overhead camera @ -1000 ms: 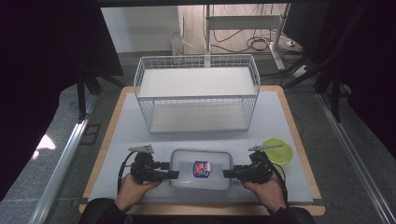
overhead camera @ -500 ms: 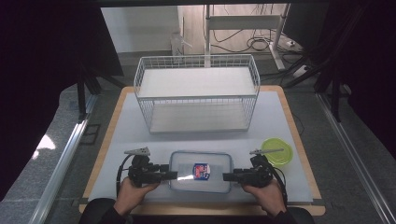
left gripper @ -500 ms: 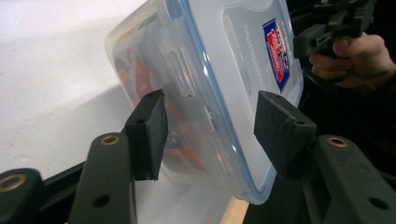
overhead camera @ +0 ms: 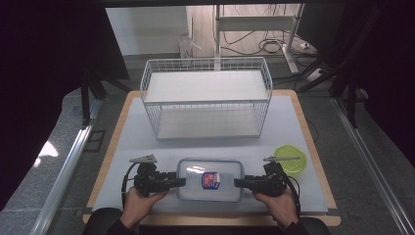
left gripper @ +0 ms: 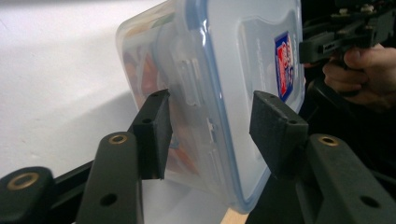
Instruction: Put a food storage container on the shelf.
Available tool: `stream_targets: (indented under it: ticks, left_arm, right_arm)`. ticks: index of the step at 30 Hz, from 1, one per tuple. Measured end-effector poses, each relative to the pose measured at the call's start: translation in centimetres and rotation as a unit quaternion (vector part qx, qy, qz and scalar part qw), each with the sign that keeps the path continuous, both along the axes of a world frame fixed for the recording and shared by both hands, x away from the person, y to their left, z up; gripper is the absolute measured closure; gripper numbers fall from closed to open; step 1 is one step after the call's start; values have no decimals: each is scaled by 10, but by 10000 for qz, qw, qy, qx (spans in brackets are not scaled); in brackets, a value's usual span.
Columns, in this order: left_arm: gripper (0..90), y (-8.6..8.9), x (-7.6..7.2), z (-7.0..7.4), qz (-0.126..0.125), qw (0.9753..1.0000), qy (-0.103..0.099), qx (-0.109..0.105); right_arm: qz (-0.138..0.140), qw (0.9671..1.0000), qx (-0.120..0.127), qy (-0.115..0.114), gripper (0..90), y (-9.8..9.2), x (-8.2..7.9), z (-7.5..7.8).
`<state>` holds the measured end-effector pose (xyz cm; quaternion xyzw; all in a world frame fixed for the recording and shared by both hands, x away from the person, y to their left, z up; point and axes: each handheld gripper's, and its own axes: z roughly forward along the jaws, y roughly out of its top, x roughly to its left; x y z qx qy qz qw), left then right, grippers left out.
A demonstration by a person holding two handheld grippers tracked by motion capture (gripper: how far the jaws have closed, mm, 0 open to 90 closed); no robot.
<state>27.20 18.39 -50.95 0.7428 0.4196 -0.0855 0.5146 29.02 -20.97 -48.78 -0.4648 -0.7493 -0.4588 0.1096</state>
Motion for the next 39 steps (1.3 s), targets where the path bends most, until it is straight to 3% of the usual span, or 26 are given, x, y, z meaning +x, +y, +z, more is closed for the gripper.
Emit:
stream_targets:
  ticks: [3, 9, 12, 20, 29, 39]
  left_arm:
    - [511, 0, 2, 1, 66, 10000, -4, -14]
    - [513, 1, 3, 2, 106, 9999, -32, -8]
    - [514, 1, 4, 8, 129, 9998, -130, -14]
    - [517, 6, 8, 28, 230, 9989, -413, -26]
    - [517, 13, 23, 62, 315, 9968, -730, -32]
    - [517, 15, 40, 92, 368, 9950, -926, -50]
  right_arm:
    - [-24, 9998, -63, -172, 499, 2, -1, 3]
    - [-66, 9995, -47, -299, 500, 3, 1, 6]
    - [-62, 9991, -27, -407, 501, 3, 3, 11]
    - [54, 9982, 49, -589, 500, 7, 12, 26]
    - [119, 9960, 123, -874, 499, 14, 31, 55]
    - [103, 9940, 194, -1076, 498, 17, 50, 84]
